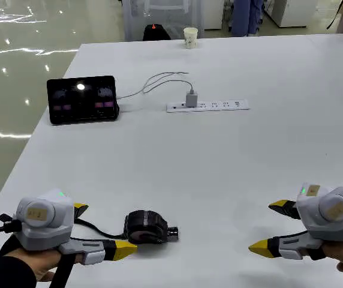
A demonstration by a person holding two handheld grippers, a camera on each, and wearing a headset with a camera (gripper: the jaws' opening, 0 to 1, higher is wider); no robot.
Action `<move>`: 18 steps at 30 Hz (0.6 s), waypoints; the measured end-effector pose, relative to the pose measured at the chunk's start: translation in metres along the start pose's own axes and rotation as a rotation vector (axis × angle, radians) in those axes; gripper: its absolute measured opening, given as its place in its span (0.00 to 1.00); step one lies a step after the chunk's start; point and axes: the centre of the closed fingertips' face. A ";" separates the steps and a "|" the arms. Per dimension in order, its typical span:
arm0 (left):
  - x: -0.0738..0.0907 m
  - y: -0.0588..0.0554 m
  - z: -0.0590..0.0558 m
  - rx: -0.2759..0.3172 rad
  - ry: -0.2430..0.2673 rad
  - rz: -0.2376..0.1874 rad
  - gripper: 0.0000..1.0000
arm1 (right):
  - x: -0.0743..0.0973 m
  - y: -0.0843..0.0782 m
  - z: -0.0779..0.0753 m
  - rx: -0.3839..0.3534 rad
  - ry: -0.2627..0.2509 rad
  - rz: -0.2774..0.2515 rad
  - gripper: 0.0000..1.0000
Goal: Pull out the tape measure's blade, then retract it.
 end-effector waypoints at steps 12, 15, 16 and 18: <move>0.017 -0.021 0.025 -0.017 0.011 0.035 0.99 | 0.039 -0.027 -0.012 -0.044 -0.045 -0.013 0.77; 0.023 -0.024 0.029 -0.022 0.016 0.041 0.99 | 0.044 -0.032 -0.011 -0.052 -0.056 -0.003 0.79; 0.027 -0.024 0.030 -0.025 0.021 0.041 0.99 | 0.047 -0.035 -0.011 -0.054 -0.059 0.002 0.80; 0.031 -0.026 0.031 -0.019 0.021 0.047 0.99 | 0.050 -0.037 -0.011 -0.050 -0.068 0.004 0.84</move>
Point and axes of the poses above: the centre of the closed fingertips' face, and the gripper's own axes: x roughly backward along the fingers, z roughly to its left, y roughly out of its top, and after that the axes turned 11 degrees about y, right-handed
